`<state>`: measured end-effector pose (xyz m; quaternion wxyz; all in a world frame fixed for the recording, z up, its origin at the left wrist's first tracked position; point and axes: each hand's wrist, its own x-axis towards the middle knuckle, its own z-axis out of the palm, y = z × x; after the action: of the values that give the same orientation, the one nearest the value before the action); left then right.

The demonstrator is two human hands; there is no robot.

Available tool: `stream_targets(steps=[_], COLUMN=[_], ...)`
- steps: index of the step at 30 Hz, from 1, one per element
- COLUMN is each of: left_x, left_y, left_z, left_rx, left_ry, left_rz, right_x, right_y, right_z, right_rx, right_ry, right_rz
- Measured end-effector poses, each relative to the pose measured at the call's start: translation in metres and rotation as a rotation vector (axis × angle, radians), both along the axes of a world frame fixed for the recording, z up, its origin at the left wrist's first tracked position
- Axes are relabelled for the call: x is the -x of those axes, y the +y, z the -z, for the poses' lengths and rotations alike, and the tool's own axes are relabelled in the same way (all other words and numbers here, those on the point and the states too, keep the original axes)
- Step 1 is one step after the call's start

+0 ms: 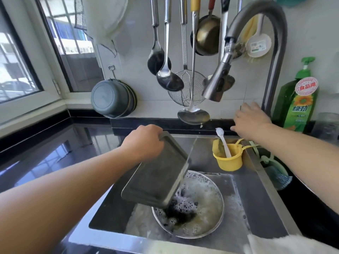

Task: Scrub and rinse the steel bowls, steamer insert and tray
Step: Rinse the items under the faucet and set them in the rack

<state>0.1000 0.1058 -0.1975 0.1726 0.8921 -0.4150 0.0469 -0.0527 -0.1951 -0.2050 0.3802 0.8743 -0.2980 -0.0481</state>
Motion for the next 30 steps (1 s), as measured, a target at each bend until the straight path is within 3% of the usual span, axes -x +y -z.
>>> stream_targets(steps=[4,7,13,21,25,30], left_x=[0.007,0.021,0.054,0.077,0.081,0.1], left_y=[0.007,0.014,0.041,0.073,0.085,0.082], left_z=[0.008,0.009,0.002,-0.01,0.009,0.005], left_rx=[-0.001,-0.019,-0.111,-0.153,-0.249,-0.147], left_ry=[-0.083,-0.169,-0.63,-0.945,-0.999,-1.074], left_rz=[0.089,0.159,0.404,0.587,0.774,0.871], right_x=[0.02,0.064,0.166,0.268,0.274,0.27], right_y=[0.025,0.046,0.064,0.092,0.113,0.105], right_z=[0.008,0.005,-0.022,-0.01,0.032,0.051], right_rx=[-0.245,-0.287,-0.447,-0.412,-0.27,-0.148], right_ry=[-0.182,-0.267,-0.294,-0.335,-0.333,-0.28], right_rz=[-0.07,-0.144,0.007,0.039,-0.022,-0.059])
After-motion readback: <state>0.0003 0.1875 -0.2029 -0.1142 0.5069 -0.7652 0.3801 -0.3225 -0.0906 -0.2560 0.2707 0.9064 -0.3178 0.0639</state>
